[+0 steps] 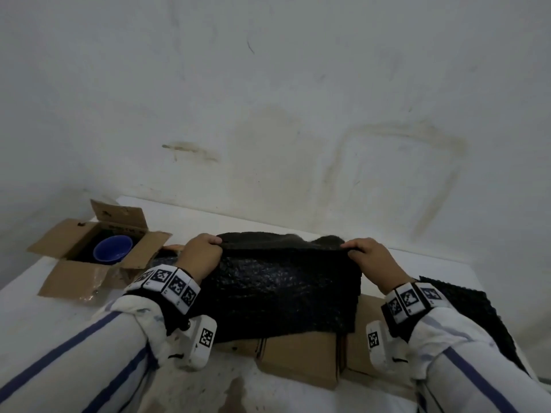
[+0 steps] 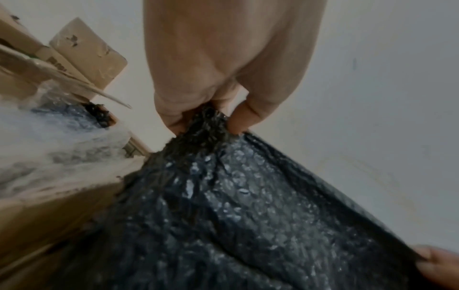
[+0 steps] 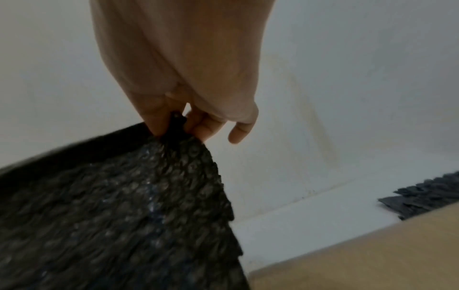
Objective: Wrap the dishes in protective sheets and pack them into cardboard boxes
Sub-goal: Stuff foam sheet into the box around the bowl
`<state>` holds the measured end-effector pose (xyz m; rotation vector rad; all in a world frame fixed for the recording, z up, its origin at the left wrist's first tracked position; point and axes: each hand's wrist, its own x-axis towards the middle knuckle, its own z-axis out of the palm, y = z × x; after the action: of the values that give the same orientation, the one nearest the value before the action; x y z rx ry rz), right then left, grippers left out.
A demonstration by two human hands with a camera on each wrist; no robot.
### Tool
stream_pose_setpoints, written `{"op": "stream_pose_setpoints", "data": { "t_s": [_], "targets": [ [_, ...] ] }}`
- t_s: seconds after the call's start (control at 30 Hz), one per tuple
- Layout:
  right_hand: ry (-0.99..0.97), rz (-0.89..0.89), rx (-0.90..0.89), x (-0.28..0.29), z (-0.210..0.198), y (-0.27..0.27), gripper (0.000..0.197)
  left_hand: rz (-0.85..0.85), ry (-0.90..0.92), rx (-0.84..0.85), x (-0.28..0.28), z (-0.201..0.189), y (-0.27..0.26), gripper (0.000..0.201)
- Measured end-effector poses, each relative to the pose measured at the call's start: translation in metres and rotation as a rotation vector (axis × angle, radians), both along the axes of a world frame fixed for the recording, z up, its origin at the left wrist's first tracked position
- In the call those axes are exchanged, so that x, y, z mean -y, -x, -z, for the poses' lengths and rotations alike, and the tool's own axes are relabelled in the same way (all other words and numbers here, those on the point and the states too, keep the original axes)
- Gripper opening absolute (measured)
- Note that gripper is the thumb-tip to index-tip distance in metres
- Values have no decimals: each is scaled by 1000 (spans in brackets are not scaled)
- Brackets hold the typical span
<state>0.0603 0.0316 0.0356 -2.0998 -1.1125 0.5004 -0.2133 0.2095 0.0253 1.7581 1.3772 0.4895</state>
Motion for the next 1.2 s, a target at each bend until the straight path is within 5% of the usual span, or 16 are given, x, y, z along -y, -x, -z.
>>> {"op": "stream_pose_setpoints", "data": {
  "t_s": [0.07,0.13,0.23,0.33,0.4,0.47,0.6,0.67,0.77,0.9,0.97,1.1,1.2],
  "targets": [
    [-125,74,80,0,-2,-3,18,46,-18,1,3,-4,0,17],
    [-281,139,72,1,-7,-3,15,67,-154,-199,7,-8,1,16],
    [-340,86,65,-1,-28,11,14,192,-399,-531,22,-12,-7,49],
    [-329,-56,129,-14,-50,31,11,492,-418,-401,42,-21,-27,71],
    [-333,-106,138,-24,-60,40,7,548,-440,-288,50,-24,-37,48],
    [-284,-76,243,-33,-68,45,7,461,-418,-170,51,-28,-41,23],
    [-141,183,282,-38,-64,41,62,268,-276,50,35,-35,-35,19],
    [-170,208,46,-36,-50,41,82,200,-105,252,25,-36,-28,20],
    [-40,100,-506,-38,-22,53,84,168,123,425,18,-34,-15,26],
    [55,-97,-844,-50,9,79,43,98,234,410,12,-22,4,34],
    [0,-113,-872,-58,14,87,55,85,241,348,9,-17,15,37],
    [-140,-48,-679,-73,-3,103,81,76,-35,-146,-1,-25,44,38],
    [-176,-121,-438,-84,-20,118,80,53,4,-75,-17,-30,61,43]
  ]
}}
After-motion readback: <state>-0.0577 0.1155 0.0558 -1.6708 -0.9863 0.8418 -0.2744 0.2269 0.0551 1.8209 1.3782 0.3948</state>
